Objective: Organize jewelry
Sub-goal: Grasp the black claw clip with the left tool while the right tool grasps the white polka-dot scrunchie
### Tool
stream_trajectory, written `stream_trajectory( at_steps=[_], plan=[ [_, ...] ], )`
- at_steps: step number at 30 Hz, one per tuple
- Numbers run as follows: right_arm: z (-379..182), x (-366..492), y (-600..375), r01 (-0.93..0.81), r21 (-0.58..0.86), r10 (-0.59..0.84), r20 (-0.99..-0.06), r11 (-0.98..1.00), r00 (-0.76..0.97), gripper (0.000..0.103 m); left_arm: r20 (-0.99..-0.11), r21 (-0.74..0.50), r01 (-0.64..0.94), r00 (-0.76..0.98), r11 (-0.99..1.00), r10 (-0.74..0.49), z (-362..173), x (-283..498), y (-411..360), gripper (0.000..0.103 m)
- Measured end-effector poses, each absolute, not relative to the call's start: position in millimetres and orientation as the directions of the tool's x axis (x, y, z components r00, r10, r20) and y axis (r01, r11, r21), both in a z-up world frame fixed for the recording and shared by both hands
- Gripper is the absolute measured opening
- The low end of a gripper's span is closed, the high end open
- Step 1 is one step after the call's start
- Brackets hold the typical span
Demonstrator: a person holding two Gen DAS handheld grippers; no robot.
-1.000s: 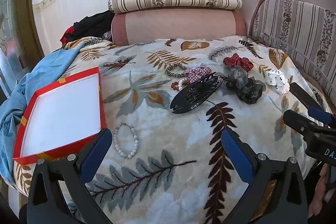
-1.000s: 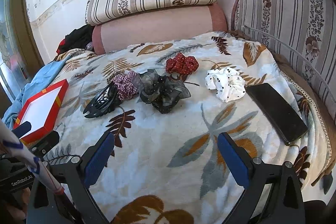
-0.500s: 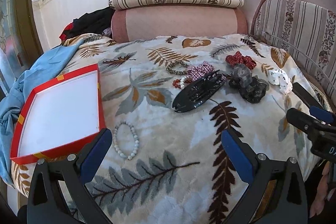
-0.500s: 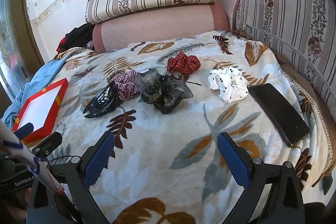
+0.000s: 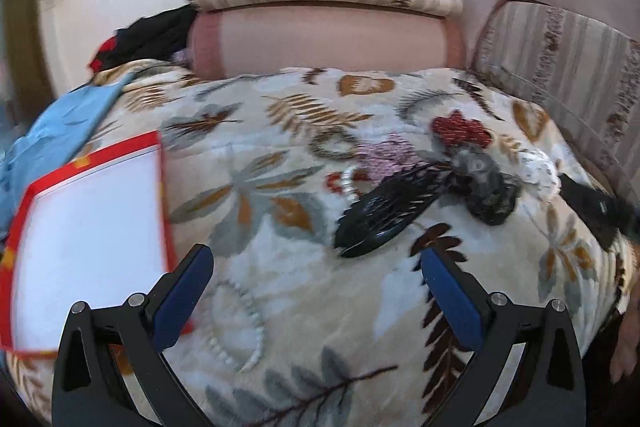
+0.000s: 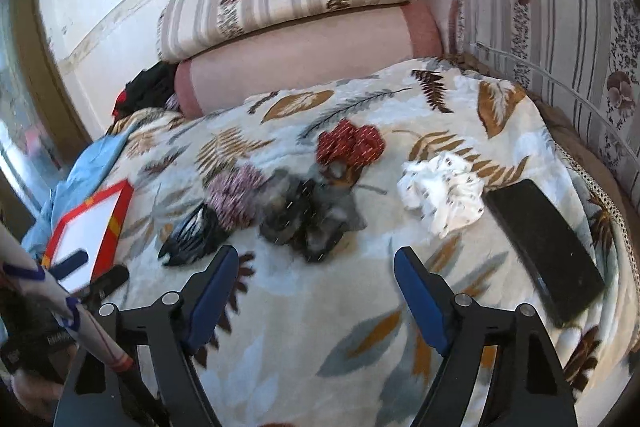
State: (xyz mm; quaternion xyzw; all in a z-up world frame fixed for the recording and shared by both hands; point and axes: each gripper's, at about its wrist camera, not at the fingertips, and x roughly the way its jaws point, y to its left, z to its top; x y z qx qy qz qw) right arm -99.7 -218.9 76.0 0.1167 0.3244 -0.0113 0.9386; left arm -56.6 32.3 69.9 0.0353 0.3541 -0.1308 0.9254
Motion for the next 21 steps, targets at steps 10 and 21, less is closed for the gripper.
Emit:
stream_trajectory(
  at_steps=[10,21],
  plan=[
    [75.9,-88.1,-271.2,0.228,0.273,-0.015,-0.61,0.935,0.792,0.084,-0.747,0.093,0.427,0.627,0.899,-0.22,36.3,-0.5,-22.2,0.103],
    [61.6,-83.5,-325.5,0.363,0.35,-0.063,-0.638,0.863,0.767,0.085,-0.755,0.049,0.403,0.614,0.914,-0.23,23.7,29.0,-33.9,0.081]
  ],
)
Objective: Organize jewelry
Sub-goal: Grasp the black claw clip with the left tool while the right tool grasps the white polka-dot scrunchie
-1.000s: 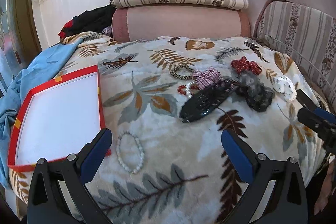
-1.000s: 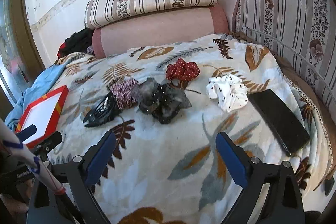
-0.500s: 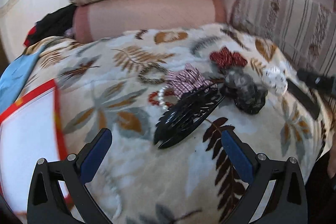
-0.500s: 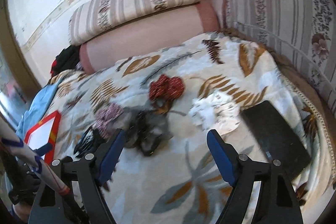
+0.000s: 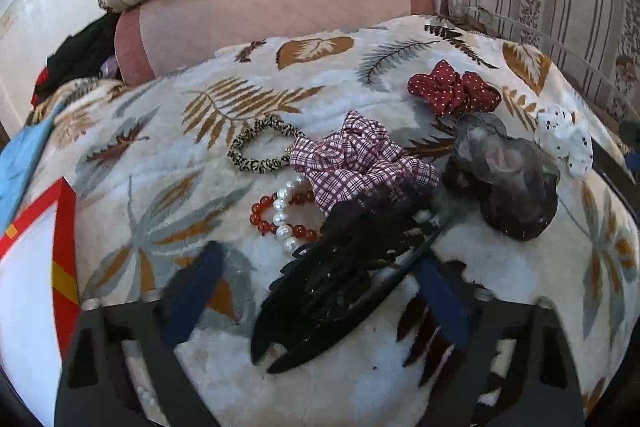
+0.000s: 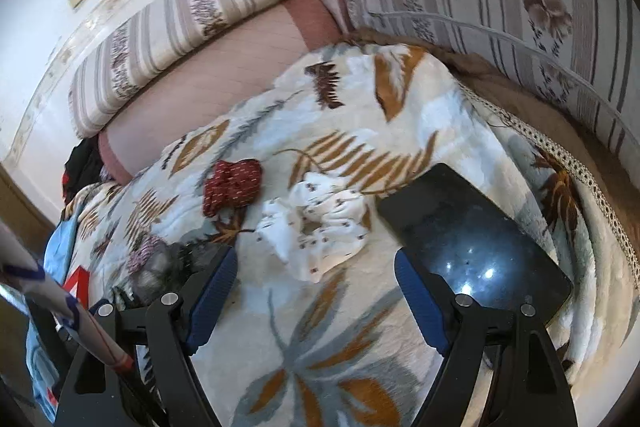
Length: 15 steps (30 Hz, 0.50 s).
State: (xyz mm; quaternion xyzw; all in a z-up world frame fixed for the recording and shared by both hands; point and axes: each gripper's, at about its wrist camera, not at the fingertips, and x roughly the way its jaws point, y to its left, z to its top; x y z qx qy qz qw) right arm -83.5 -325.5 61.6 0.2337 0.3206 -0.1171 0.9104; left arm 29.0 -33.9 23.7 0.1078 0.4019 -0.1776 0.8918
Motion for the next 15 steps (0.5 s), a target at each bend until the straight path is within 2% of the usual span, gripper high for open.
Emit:
stream_trajectory(
  at_steps=[3,6,14,15],
  plan=[
    [58.6,-69.4,-328.4,0.353,0.342,-0.046,-0.658,0.871,0.752,0.089,-0.765,-0.009,0.404,0.587,0.915,-0.266,21.8,34.6,-28.7,0.056],
    [50.3,-50.8,-330.6,0.333,0.332,-0.018,-0.685,0.882,0.729,0.09,-0.765,-0.053,0.391,0.576,0.919,-0.289,21.3,37.8,-22.6,0.053],
    [25.7,-11.7,-321.6,0.329,0.198,-0.066,-0.762,0.923,0.644,0.091,-0.737,-0.153,0.363,0.578,0.919,-0.351,30.3,40.4,-1.3,0.051],
    [21.8,-9.7,-322.1,0.33,0.206,-0.057,-0.768,0.921,0.638,0.088,-0.734,-0.158,0.362,0.579,0.919,-0.355,31.9,40.3,-0.2,0.051]
  ],
)
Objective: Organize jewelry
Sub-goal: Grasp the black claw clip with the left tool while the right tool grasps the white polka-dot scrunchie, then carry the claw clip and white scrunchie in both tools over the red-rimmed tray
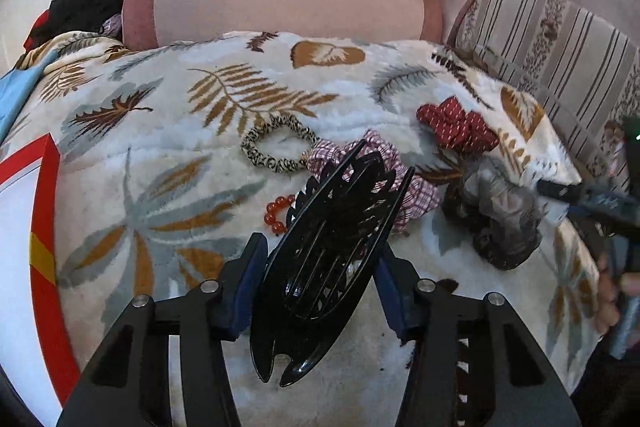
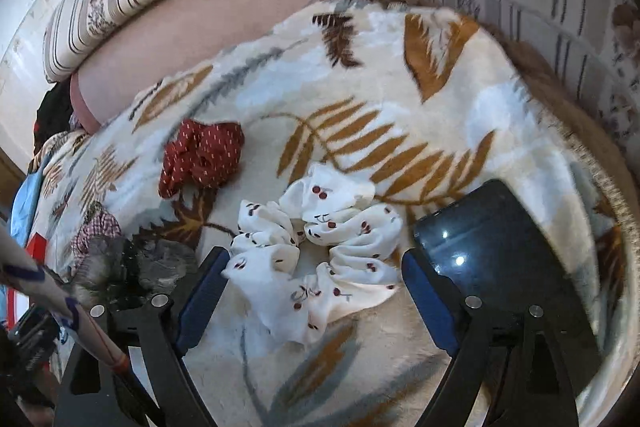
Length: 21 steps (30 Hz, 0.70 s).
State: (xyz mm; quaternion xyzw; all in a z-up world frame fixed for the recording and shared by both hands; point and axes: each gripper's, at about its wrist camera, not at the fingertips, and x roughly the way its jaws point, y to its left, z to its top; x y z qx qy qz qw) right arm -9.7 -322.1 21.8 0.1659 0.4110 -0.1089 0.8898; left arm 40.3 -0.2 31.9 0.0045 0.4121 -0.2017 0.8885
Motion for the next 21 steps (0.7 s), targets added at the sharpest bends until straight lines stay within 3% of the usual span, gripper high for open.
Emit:
stream_trajectory(
  at_steps=[4,6,14,21],
  plan=[
    [18.8,-8.1,-320.8,0.344,0.202,-0.073,-0.764,0.917,0.641,0.038,-0.714,-0.161,0.359,0.601,0.919,-0.36,40.8,37.4,4.8,0.051],
    [22.2,-9.7,-318.9,0.332,0.227,-0.054,-0.749,0.916,0.661,0.027,-0.704,-0.168,0.355,0.61,0.92,-0.364,44.5,36.0,7.8,0.051],
    [66.2,-36.8,-288.3,0.257,0.193,-0.108,-0.563,0.947,0.82,0.023,-0.659,-0.175,0.335,0.659,0.926,-0.363,64.7,26.4,24.6,0.051],
    [88.6,-48.7,-233.7,0.109,0.153,-0.03,-0.446,0.982,0.894,0.023,-0.641,-0.17,0.298,0.69,0.939,-0.335,74.6,20.5,42.0,0.051]
  ],
)
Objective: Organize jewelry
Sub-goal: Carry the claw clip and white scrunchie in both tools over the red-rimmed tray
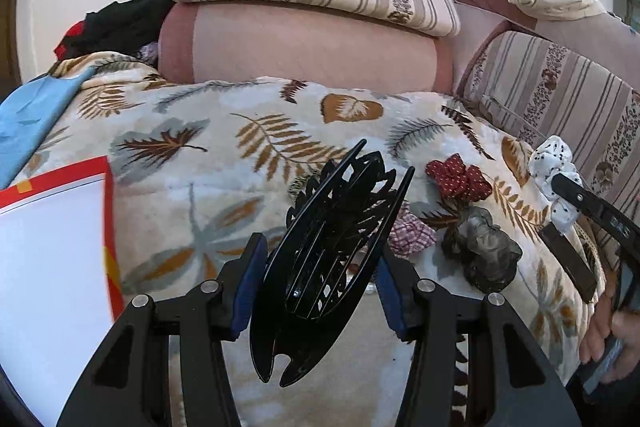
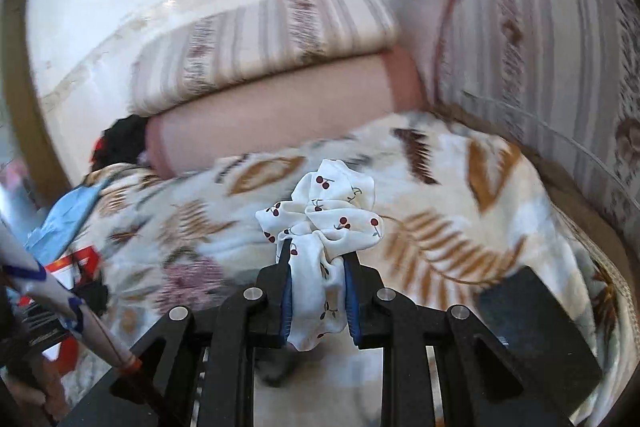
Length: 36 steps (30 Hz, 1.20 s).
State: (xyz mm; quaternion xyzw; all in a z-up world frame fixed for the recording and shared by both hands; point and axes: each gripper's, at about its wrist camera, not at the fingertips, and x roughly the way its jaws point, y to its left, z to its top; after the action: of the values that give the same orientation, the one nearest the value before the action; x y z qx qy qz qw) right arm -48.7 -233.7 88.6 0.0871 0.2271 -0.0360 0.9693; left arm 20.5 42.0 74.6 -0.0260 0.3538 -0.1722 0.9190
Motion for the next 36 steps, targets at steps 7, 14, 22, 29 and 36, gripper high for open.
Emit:
stream_trajectory(
  at_steps=[7,14,22,29,36],
  plan=[
    [85.4,-56.6,-175.4,-0.05,0.133,0.106,-0.457,0.99,0.883,0.023,-0.622,-0.166,0.259,0.721,0.951,-0.305,87.7,10.4,61.0,0.051],
    [83.1,-65.4,-120.7,-0.166,0.142,0.215,-0.489,0.976,0.845,0.023,-0.591,-0.185,0.203,0.759,0.962,-0.274,106.6,-3.3,92.8,0.051],
    [102.8,-57.2,-55.6,-0.265,0.143,0.3,-0.511,0.954,0.805,0.023,-0.564,-0.18,0.067,0.811,0.981,-0.159,127.8,-9.0,154.6,0.051],
    [115.3,-26.9,1.5,-0.339,0.159,0.368,-0.553,0.927,0.747,0.023,-0.563,-0.153,-0.102,0.827,0.983,-0.002,135.6,0.5,221.6,0.051],
    [114.9,14.4,67.4,-0.412,0.165,0.42,-0.61,0.896,0.672,0.023,-0.626,-0.129,-0.274,0.768,0.953,0.136,116.0,29.3,292.7,0.051]
  ],
)
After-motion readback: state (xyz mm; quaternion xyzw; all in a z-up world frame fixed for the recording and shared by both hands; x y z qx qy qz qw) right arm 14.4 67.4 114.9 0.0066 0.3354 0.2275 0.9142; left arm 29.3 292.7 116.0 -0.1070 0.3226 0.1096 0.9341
